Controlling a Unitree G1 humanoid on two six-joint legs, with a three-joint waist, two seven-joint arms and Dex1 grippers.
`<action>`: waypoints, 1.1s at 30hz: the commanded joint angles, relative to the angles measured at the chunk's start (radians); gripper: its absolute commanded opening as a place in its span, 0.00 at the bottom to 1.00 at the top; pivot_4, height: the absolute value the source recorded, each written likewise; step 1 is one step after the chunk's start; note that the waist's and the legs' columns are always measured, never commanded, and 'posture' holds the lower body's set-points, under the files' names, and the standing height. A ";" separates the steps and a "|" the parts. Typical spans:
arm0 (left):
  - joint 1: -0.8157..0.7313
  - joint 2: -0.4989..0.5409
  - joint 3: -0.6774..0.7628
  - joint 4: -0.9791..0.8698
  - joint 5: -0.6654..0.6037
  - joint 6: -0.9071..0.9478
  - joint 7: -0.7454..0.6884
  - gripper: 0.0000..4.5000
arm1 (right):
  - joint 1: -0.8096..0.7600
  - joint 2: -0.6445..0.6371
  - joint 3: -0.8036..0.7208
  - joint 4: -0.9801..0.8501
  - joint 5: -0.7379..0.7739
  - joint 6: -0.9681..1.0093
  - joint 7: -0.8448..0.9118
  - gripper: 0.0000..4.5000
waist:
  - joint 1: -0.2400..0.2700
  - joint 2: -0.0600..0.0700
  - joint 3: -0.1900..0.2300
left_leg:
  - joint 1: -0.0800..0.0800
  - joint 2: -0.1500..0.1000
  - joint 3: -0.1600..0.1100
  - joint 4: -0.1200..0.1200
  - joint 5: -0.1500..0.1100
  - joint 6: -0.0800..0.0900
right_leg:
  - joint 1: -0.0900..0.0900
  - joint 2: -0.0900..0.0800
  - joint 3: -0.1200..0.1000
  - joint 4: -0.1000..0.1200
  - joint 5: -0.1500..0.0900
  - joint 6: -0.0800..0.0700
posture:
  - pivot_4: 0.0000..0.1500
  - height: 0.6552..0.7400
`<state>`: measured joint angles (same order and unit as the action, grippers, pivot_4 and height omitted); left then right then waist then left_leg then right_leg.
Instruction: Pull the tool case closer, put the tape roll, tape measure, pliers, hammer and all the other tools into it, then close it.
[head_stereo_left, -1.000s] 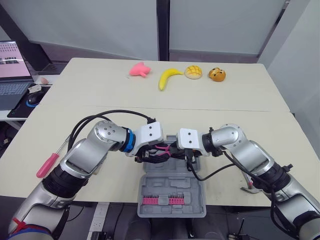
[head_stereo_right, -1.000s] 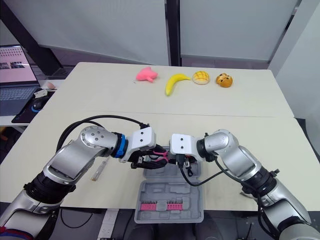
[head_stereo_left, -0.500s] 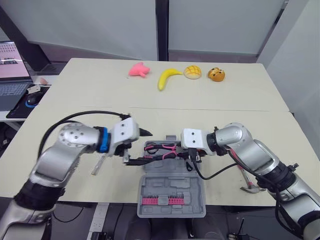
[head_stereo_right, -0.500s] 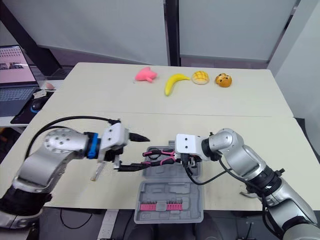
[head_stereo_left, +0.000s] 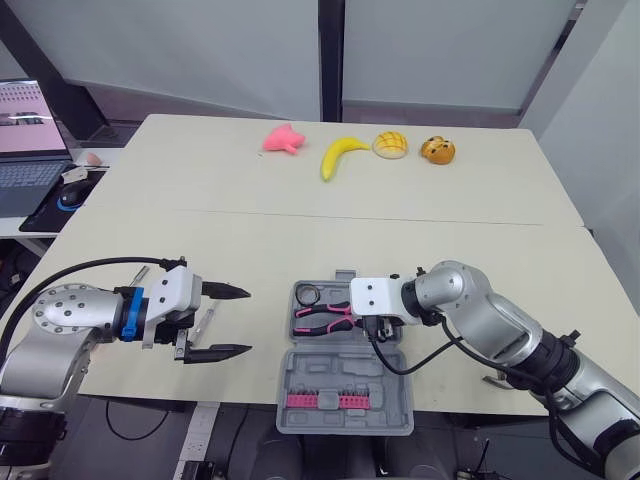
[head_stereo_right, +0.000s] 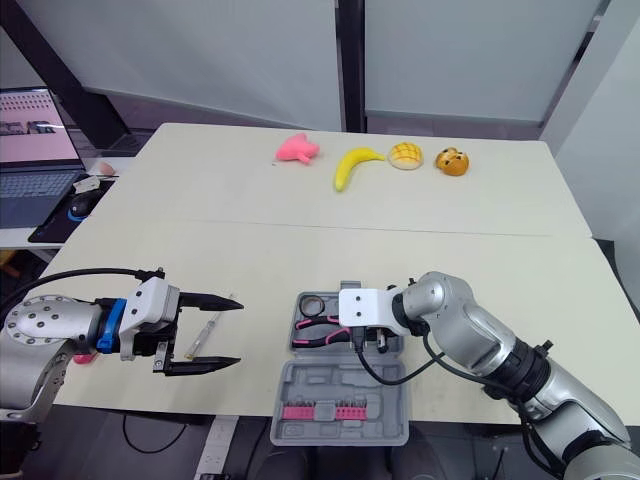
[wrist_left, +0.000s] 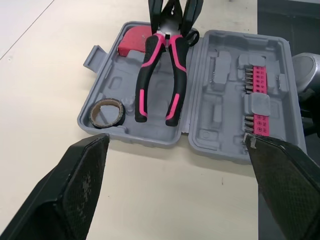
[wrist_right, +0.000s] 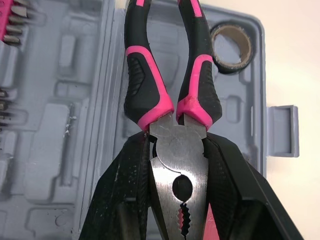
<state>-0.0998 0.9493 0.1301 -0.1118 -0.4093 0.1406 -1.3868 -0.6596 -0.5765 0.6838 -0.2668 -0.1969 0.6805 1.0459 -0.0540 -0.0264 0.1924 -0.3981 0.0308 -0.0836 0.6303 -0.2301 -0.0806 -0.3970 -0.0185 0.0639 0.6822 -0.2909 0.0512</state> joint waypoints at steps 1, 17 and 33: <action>-0.012 0.020 0.024 -0.020 -0.012 -0.009 -0.004 1.00 | -0.005 0.005 0.008 -0.007 -0.031 -0.009 -0.009 0.29 | -0.002 0.000 0.000 | 0.000 0.000 0.000 0.000 0.000 0.000 | 0.000 0.000 0.000 0.000 0.000 0.000 | 1.00 1.00; -0.007 0.024 0.013 -0.063 -0.019 0.018 0.004 1.00 | 0.006 0.087 0.028 0.069 -0.066 -0.006 -0.036 0.29 | -0.003 0.000 0.000 | 0.000 0.000 0.000 0.000 0.000 0.000 | 0.000 0.000 0.000 0.000 0.000 0.000 | 1.00 1.00; -0.024 0.015 -0.005 -0.065 -0.004 0.015 0.011 1.00 | 0.012 0.075 -0.024 0.082 -0.028 -0.011 -0.014 0.63 | -0.003 0.000 0.000 | 0.000 0.000 0.000 0.000 0.000 0.000 | 0.000 0.000 0.000 0.000 0.000 0.000 | 1.00 1.00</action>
<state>-0.1132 0.9569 0.1202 -0.1594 -0.4130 0.1671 -1.3828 -0.6386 -0.4891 0.7022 -0.1383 -0.2470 0.6656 1.0137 -0.0570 -0.0264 0.1923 -0.3980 0.0309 -0.0836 0.6303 -0.2300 -0.0806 -0.3970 -0.0184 0.0639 0.6826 -0.2908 0.0511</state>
